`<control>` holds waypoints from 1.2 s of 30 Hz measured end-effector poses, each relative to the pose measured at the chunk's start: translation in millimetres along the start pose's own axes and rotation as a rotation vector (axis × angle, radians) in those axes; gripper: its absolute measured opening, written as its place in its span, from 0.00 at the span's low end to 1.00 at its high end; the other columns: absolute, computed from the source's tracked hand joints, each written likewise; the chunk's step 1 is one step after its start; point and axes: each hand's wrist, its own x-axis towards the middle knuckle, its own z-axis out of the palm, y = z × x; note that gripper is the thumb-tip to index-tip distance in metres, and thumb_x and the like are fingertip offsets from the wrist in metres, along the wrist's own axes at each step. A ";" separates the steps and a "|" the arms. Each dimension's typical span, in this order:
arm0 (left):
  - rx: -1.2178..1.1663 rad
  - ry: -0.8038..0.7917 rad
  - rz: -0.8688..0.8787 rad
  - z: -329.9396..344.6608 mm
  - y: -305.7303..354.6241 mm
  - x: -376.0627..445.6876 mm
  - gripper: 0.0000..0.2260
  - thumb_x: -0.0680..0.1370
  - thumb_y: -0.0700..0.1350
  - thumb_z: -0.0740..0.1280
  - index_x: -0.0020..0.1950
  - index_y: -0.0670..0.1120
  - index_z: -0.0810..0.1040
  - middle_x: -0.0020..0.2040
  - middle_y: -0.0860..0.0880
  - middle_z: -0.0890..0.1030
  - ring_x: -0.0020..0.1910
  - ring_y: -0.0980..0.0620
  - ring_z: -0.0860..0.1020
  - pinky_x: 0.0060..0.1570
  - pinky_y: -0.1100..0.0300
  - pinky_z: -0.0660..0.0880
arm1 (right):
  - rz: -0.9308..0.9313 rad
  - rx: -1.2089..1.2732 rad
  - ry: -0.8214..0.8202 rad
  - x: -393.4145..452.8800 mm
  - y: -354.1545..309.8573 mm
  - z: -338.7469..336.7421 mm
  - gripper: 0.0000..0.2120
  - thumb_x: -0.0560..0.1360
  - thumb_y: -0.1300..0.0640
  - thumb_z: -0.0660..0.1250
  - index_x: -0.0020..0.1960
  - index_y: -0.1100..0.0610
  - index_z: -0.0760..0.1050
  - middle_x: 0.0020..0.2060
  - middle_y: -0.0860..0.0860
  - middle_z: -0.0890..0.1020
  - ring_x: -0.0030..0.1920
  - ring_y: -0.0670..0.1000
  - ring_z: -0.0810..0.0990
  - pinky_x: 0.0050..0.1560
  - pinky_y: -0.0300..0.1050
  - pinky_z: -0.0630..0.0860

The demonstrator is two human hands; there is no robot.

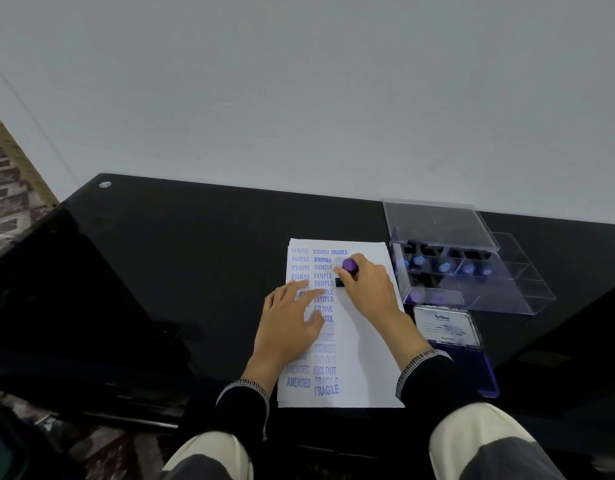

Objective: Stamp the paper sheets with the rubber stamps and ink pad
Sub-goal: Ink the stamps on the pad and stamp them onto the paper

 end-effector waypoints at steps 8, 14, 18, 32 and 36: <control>-0.004 -0.005 -0.009 -0.1 0.4 -0.1 0.19 0.80 0.57 0.59 0.72 0.61 0.67 0.75 0.57 0.64 0.74 0.56 0.59 0.74 0.55 0.49 | 0.025 0.008 -0.014 5.0 -1.6 -0.1 0.13 0.78 0.47 0.65 0.52 0.57 0.73 0.40 0.49 0.77 0.38 0.50 0.75 0.35 0.39 0.70; -0.007 -0.006 -0.004 -0.6 0.2 -0.3 0.19 0.80 0.57 0.59 0.72 0.61 0.67 0.75 0.57 0.64 0.74 0.55 0.59 0.74 0.55 0.50 | 0.008 0.043 0.012 -1.8 2.2 4.6 0.13 0.78 0.47 0.64 0.55 0.56 0.72 0.41 0.48 0.76 0.39 0.48 0.75 0.37 0.37 0.71; -0.012 -0.001 -0.006 -1.3 1.1 -0.6 0.19 0.80 0.57 0.60 0.72 0.61 0.67 0.74 0.57 0.64 0.74 0.56 0.59 0.74 0.55 0.50 | 0.026 0.022 -0.004 5.1 0.1 1.9 0.13 0.78 0.47 0.65 0.53 0.57 0.73 0.41 0.50 0.77 0.39 0.50 0.75 0.34 0.39 0.68; -0.008 0.006 -0.004 0.4 0.1 -0.3 0.19 0.80 0.56 0.60 0.71 0.61 0.68 0.74 0.58 0.64 0.73 0.56 0.60 0.74 0.56 0.50 | 0.008 0.107 0.027 -4.7 3.7 8.3 0.13 0.78 0.49 0.65 0.58 0.57 0.72 0.46 0.49 0.78 0.42 0.48 0.76 0.41 0.36 0.72; -0.019 0.005 -0.009 0.3 0.1 -0.7 0.19 0.80 0.57 0.60 0.71 0.61 0.68 0.74 0.58 0.64 0.73 0.56 0.60 0.74 0.55 0.50 | 0.021 0.074 0.002 4.5 2.6 5.2 0.13 0.78 0.48 0.65 0.54 0.57 0.73 0.44 0.51 0.79 0.41 0.50 0.77 0.40 0.40 0.73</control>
